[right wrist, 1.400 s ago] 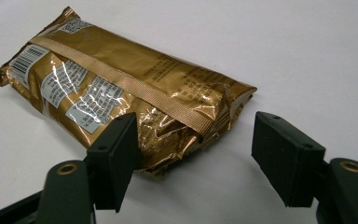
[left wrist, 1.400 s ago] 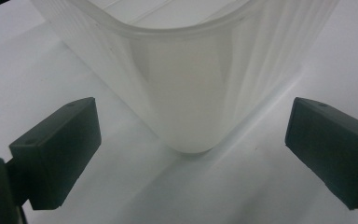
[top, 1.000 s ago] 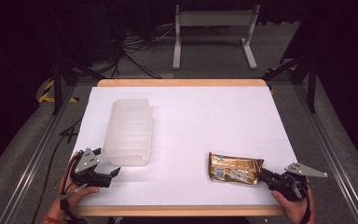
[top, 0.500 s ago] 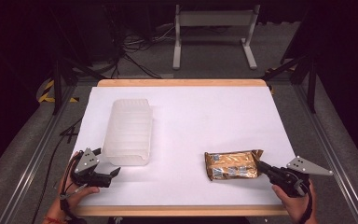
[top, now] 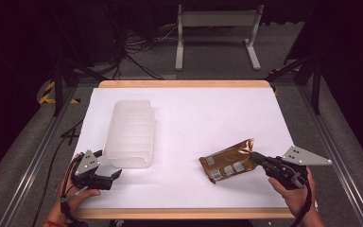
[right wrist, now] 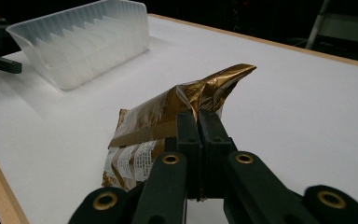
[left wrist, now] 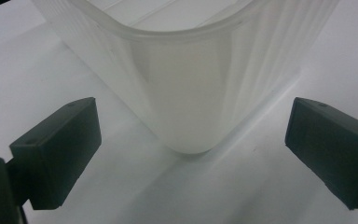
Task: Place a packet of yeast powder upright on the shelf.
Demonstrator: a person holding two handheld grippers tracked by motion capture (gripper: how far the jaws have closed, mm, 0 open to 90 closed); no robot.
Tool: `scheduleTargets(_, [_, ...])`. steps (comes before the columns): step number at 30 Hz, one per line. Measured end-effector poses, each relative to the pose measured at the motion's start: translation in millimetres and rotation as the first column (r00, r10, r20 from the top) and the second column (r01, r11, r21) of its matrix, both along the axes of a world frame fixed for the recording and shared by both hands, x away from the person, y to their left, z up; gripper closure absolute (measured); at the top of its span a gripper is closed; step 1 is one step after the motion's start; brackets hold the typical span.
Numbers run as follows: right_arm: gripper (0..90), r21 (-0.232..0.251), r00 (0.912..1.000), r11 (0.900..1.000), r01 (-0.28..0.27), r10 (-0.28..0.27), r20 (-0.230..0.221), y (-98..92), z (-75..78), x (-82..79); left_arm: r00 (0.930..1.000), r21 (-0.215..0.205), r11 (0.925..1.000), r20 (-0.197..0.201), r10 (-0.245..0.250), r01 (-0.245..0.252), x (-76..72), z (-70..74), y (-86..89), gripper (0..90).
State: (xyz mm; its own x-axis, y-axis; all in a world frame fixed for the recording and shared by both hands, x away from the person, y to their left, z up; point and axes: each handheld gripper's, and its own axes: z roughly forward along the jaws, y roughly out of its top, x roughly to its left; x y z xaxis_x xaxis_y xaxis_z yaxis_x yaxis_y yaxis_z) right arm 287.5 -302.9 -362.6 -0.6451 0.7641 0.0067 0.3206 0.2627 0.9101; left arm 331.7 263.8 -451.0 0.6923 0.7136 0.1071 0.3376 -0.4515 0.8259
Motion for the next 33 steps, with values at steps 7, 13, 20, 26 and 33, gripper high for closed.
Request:
scheduleTargets(7, [88.2,-0.040,0.9965,0.997,-0.064,0.066,0.051,25.9,20.9,8.2,1.0000,-0.004,1.0000,0.005,0.001,-0.001,-0.8,0.8,1.2,4.3])
scheduleTargets(13, [88.2,-0.057,0.9944,0.995,-0.086,0.089,0.057,34.0,30.0,13.1,1.0000,-0.004,1.0000,0.007,0.001,-0.001,-1.5,1.1,2.1,4.3])
scheduleTargets(20, [88.2,-0.088,0.9901,0.989,-0.117,0.123,0.067,42.3,37.6,18.2,1.0000,-0.001,1.0000,0.006,0.001,-0.001,-1.7,1.0,2.2,4.3])
scheduleTargets(26, [88.2,-0.112,0.9858,0.983,-0.142,0.151,0.073,50.2,46.9,24.6,1.0000,-0.005,1.0000,0.004,0.001,-0.001,-1.8,0.8,1.9,4.3])
scheduleTargets(33, [88.2,-0.138,0.9778,0.975,-0.176,0.189,0.090,63.8,56.7,33.8,1.0000,-0.005,1.0000,0.005,0.005,-0.005,-1.9,0.8,2.1,4.3])
